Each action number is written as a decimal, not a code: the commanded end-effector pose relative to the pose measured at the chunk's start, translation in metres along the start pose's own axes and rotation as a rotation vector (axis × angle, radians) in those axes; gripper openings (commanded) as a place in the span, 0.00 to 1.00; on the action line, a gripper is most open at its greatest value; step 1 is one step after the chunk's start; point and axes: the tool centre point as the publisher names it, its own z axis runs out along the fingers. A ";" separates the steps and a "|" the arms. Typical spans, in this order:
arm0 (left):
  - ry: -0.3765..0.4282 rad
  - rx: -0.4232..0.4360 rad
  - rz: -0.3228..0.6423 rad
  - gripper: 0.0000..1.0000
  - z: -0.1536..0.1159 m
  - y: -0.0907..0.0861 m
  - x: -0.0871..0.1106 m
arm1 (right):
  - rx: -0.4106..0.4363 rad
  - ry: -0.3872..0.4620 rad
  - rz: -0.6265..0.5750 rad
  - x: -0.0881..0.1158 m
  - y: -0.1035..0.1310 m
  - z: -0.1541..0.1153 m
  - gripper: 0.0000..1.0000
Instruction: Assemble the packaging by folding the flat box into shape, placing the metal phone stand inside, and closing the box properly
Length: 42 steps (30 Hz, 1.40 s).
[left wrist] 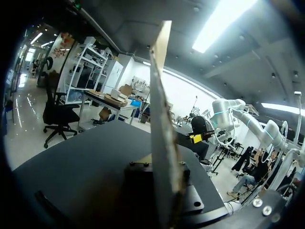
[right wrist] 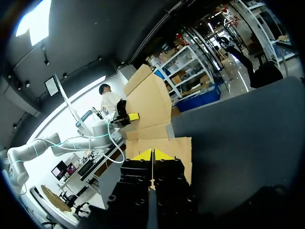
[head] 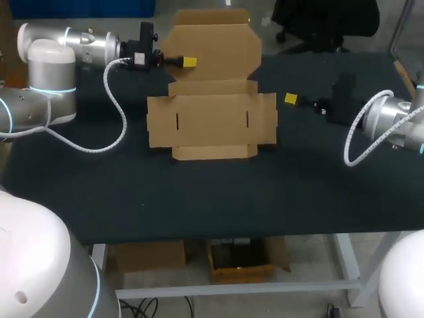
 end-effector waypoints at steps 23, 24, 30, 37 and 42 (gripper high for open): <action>-0.010 -0.006 0.056 0.00 0.011 -0.011 0.013 | 0.136 -0.123 -0.151 0.027 -0.052 -0.024 0.00; -0.010 -0.006 0.056 0.00 0.011 -0.011 0.013 | 0.136 -0.123 -0.151 0.027 -0.052 -0.024 0.00; -0.010 -0.006 0.056 0.00 0.011 -0.011 0.013 | 0.136 -0.123 -0.151 0.027 -0.052 -0.024 0.00; -0.010 -0.006 0.056 0.00 0.011 -0.011 0.013 | 0.136 -0.123 -0.151 0.027 -0.052 -0.024 0.00; -0.010 -0.006 0.056 0.00 0.011 -0.011 0.013 | 0.148 -0.085 -0.219 0.038 -0.058 0.004 0.00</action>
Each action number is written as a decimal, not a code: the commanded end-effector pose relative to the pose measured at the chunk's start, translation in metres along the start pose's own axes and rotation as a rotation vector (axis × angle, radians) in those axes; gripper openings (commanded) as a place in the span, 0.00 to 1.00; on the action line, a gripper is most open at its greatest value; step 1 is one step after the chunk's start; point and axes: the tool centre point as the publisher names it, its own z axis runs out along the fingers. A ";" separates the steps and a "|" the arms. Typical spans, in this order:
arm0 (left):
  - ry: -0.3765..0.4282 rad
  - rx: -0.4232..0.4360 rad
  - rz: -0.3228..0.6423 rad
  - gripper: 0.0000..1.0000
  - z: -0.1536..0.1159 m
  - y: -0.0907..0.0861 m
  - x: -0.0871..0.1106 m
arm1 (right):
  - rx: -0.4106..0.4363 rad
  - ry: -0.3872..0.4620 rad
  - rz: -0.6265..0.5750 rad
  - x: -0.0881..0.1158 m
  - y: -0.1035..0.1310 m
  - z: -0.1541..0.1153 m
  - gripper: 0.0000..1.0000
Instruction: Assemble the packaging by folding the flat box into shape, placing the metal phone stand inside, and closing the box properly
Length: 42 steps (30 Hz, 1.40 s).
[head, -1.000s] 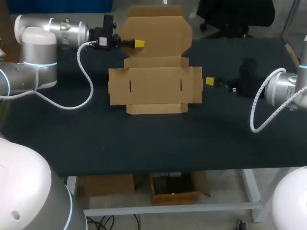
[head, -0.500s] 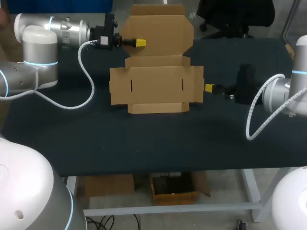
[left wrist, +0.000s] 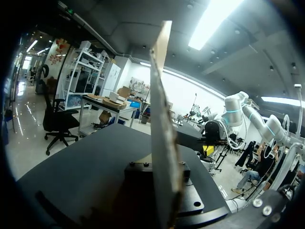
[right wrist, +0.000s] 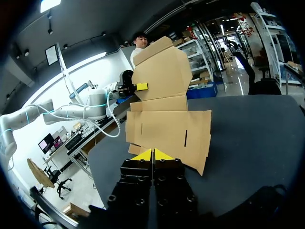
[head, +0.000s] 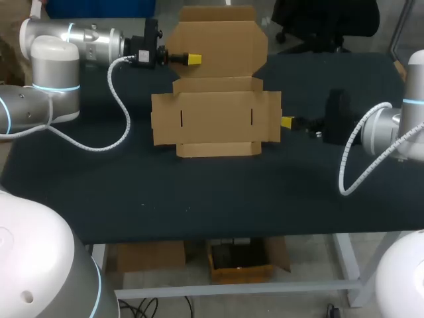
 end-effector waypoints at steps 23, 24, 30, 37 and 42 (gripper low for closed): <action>-0.015 0.033 0.097 0.00 0.004 0.000 0.023 | -0.004 -0.158 -0.172 0.033 -0.062 0.041 0.00; -0.017 0.032 0.104 0.00 0.005 -0.002 0.025 | -0.005 -0.161 -0.172 0.033 -0.062 0.041 0.00; -0.027 0.025 0.146 0.00 0.007 -0.012 0.039 | -0.005 -0.167 -0.188 0.034 -0.065 0.040 0.00; -0.033 0.029 0.166 0.00 0.011 -0.019 0.050 | -0.008 -0.162 -0.189 0.032 -0.071 0.038 0.00; -0.032 0.030 0.185 0.00 0.012 -0.025 0.063 | -0.015 -0.159 -0.193 0.033 -0.072 0.030 0.00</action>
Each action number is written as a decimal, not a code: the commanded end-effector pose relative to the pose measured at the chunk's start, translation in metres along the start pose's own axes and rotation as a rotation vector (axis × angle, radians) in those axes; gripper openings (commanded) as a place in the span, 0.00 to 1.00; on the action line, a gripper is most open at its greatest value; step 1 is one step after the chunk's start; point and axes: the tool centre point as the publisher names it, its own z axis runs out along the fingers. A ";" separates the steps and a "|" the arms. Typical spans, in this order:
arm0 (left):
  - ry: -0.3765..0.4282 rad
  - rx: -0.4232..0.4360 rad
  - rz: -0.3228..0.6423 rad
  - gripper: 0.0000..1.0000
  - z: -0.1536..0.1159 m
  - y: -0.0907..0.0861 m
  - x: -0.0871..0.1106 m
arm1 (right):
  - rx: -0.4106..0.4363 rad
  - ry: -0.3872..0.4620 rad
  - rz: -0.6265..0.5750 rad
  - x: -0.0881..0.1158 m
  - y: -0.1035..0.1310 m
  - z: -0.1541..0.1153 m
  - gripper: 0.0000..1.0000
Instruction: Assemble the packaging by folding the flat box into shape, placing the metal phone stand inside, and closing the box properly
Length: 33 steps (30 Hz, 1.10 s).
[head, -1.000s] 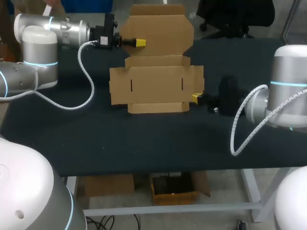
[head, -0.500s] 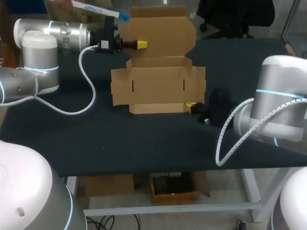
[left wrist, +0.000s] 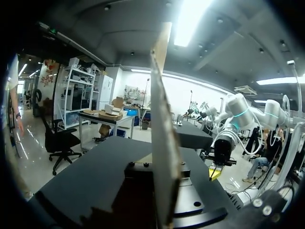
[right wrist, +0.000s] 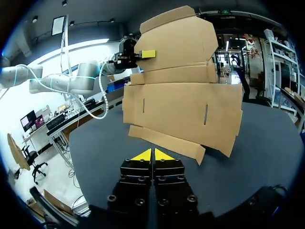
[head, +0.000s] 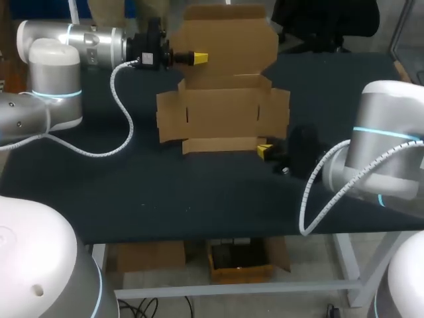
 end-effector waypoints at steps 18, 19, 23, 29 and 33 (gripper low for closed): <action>-0.035 0.009 0.035 0.00 0.008 -0.028 0.055 | -0.042 0.017 -0.022 0.003 -0.015 -0.030 0.00; -0.028 0.008 0.030 0.00 0.008 -0.028 0.057 | -0.043 0.018 -0.022 0.003 -0.015 -0.031 0.00; -0.017 0.002 0.015 0.00 0.011 -0.021 0.059 | -0.044 0.023 -0.028 0.004 -0.015 -0.032 0.00; 0.010 0.015 -0.052 0.00 0.011 -0.004 0.045 | -0.031 0.024 -0.034 0.005 -0.015 -0.030 0.00; 0.037 0.032 -0.083 0.00 0.010 0.005 0.035 | -0.022 0.024 -0.031 0.006 -0.015 -0.024 0.00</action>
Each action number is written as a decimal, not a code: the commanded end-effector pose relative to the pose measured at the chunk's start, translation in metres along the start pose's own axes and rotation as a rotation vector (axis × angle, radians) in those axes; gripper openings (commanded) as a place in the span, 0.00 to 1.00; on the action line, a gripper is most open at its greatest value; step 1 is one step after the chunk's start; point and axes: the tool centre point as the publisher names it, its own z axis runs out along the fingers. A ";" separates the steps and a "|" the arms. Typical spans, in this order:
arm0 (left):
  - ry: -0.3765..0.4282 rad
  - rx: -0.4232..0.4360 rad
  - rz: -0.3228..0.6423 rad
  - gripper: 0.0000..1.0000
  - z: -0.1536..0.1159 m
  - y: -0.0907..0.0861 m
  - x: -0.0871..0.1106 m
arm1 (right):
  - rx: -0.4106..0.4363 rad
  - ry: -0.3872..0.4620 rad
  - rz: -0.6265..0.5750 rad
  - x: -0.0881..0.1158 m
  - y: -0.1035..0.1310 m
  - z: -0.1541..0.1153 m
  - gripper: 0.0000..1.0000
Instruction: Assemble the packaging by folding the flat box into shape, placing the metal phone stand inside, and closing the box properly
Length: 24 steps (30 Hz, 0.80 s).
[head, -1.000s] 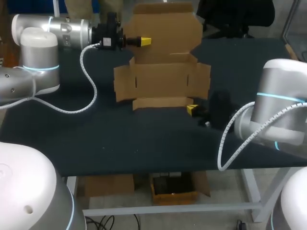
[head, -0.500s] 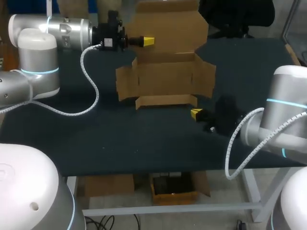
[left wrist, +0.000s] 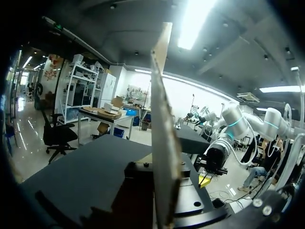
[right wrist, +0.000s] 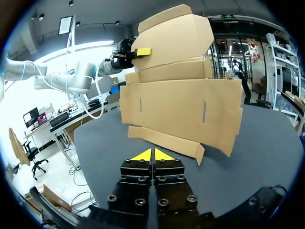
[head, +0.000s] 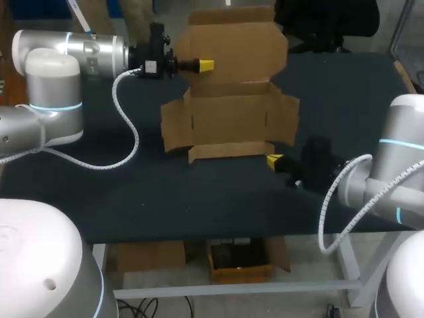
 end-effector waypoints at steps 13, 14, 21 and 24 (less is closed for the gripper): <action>0.136 0.003 0.044 0.00 0.000 0.013 -0.019 | 0.017 -0.027 -0.028 0.011 -0.002 0.036 0.00; 0.137 0.001 0.046 0.00 0.000 0.013 -0.019 | 0.016 -0.027 -0.032 0.011 -0.003 0.038 0.00; 0.154 -0.009 0.063 0.00 0.000 0.014 -0.020 | 0.015 -0.051 -0.058 0.015 -0.009 0.053 0.00; 0.159 -0.006 0.071 0.00 0.000 0.014 -0.020 | 0.016 -0.068 -0.064 0.014 -0.012 0.059 0.00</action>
